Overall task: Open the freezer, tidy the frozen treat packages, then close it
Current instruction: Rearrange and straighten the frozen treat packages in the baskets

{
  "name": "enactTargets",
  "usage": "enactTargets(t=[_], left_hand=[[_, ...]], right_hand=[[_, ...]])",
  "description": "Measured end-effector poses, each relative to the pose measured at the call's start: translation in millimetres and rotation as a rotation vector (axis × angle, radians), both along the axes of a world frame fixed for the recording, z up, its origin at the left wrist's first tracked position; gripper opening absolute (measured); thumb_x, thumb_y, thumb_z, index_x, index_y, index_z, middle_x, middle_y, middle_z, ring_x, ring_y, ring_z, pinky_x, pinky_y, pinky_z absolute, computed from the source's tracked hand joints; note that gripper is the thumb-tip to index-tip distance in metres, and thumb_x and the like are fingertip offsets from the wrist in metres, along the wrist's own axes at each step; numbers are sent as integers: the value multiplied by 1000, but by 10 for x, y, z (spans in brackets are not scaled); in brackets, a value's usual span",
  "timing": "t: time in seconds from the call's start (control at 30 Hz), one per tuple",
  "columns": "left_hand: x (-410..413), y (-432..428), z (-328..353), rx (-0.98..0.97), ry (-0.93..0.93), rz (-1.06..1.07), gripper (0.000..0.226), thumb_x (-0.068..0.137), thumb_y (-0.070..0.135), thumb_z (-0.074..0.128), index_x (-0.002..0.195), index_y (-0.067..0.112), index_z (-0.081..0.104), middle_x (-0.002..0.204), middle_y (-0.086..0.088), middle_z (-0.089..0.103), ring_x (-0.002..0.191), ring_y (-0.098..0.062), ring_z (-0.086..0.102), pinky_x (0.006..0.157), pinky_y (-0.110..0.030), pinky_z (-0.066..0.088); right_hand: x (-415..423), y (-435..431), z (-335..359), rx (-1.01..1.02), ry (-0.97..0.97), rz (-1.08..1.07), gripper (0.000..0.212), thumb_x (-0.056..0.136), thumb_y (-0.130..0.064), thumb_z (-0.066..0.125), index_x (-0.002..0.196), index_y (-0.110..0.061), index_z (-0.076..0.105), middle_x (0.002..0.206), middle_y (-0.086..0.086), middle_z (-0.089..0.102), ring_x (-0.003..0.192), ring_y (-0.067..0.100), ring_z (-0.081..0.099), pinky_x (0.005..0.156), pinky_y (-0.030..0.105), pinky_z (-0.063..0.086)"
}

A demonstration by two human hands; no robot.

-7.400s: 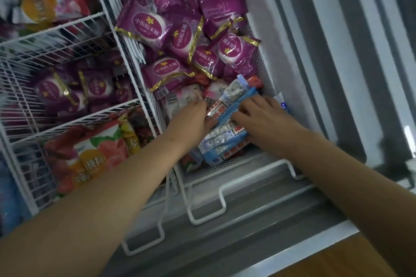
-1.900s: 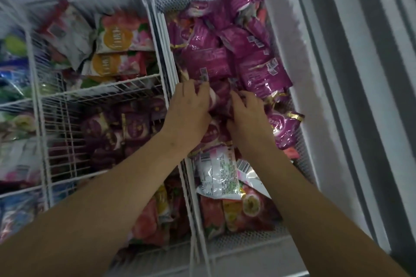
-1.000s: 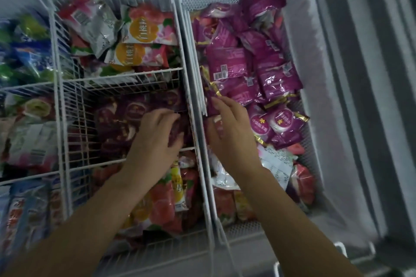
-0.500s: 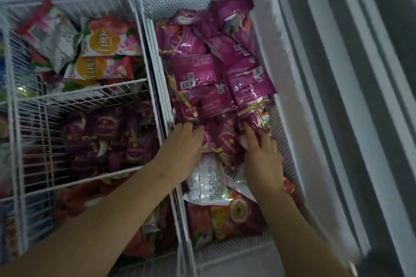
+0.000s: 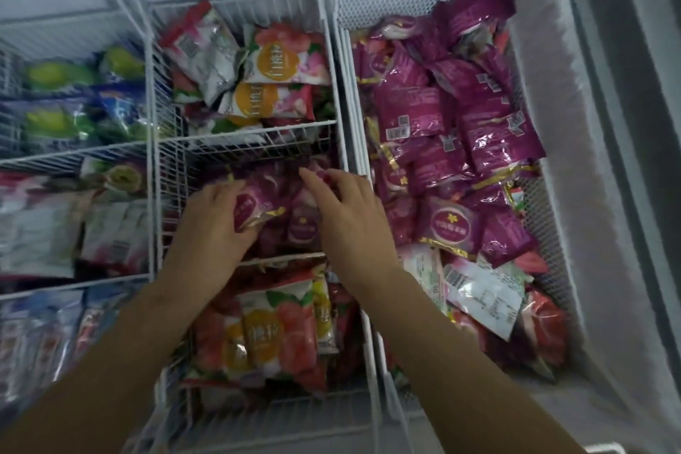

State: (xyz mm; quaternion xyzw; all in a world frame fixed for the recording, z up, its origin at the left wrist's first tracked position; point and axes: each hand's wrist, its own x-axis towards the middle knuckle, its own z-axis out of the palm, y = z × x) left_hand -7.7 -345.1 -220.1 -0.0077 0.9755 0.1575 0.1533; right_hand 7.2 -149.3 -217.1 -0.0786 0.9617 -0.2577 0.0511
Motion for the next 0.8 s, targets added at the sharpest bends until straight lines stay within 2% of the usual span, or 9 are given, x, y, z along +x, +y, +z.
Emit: enactTargets(t=[0.13, 0.23, 0.3, 0.37, 0.43, 0.53, 0.6, 0.67, 0.8], left_hand=[[-144, -282, -175, -63, -19, -10, 65, 75, 28, 80, 129, 6, 51, 112, -20, 57, 105, -37, 51, 90, -47, 45], [-209, -194, -252, -155, -82, -23, 87, 71, 43, 81, 139, 4, 42, 126, -25, 50, 118, -43, 43, 102, -49, 33], [-201, 4, -208, -40, -14, -23, 79, 72, 39, 81, 135, 7, 47, 125, -20, 50, 118, -38, 43, 102, -49, 38], [-103, 200, -82, 144, 113, -41, 54, 78, 34, 75, 123, 13, 55, 119, -6, 51, 115, -25, 47, 100, -33, 42], [39, 570, 70, 296, 229, -162, 35, 83, 29, 68, 115, 18, 57, 113, 5, 49, 111, -10, 46, 98, -8, 29], [180, 1261, 119, 395, 146, -381, 37, 87, 27, 66, 122, 15, 58, 119, 2, 50, 113, -11, 48, 95, -7, 32], [180, 1658, 16, 326, 68, -504, 46, 88, 26, 67, 128, 10, 54, 125, -5, 49, 118, -20, 48, 98, -24, 43], [137, 1909, -108, 116, -6, -564, 50, 88, 31, 65, 129, 8, 48, 123, -10, 48, 116, -26, 46, 99, -35, 43], [67, 2137, -204, -245, -135, -548, 51, 86, 28, 67, 124, 1, 47, 118, -17, 53, 110, -33, 46, 92, -42, 42]], right_hand=[[-186, -313, -218, 153, -143, 125, 79, 87, -4, 61, 153, -22, 22, 146, 16, 35, 135, 37, 30, 108, 50, 34], [-204, -335, -225, 156, -329, 162, 79, 93, -16, 60, 155, -21, 10, 152, 17, 24, 141, 36, 20, 111, 52, 30], [-135, -160, -126, 61, -216, 146, 67, 96, -20, 55, 153, -17, 21, 149, 15, 31, 138, 34, 28, 108, 49, 36], [-50, 85, -8, -87, -38, 30, 53, 96, -17, 54, 146, -11, 39, 140, 13, 44, 128, 31, 41, 102, 43, 43], [77, 513, 59, -113, 72, -172, 44, 95, -14, 55, 138, -7, 49, 133, 12, 50, 121, 27, 46, 99, 38, 46], [257, 1254, 11, 78, -26, -420, 44, 95, -16, 55, 138, -8, 49, 135, 12, 46, 123, 28, 41, 103, 44, 42], [343, 1620, -99, 182, -176, -488, 51, 95, -21, 57, 143, -12, 43, 143, 15, 38, 128, 33, 35, 106, 53, 36], [391, 1789, -200, 180, -200, -460, 57, 92, -28, 61, 144, -14, 42, 146, 16, 34, 130, 34, 33, 108, 54, 35], [415, 1754, -389, 191, -209, -143, 69, 83, -43, 70, 141, -14, 47, 143, 13, 43, 128, 32, 42, 108, 52, 38]])
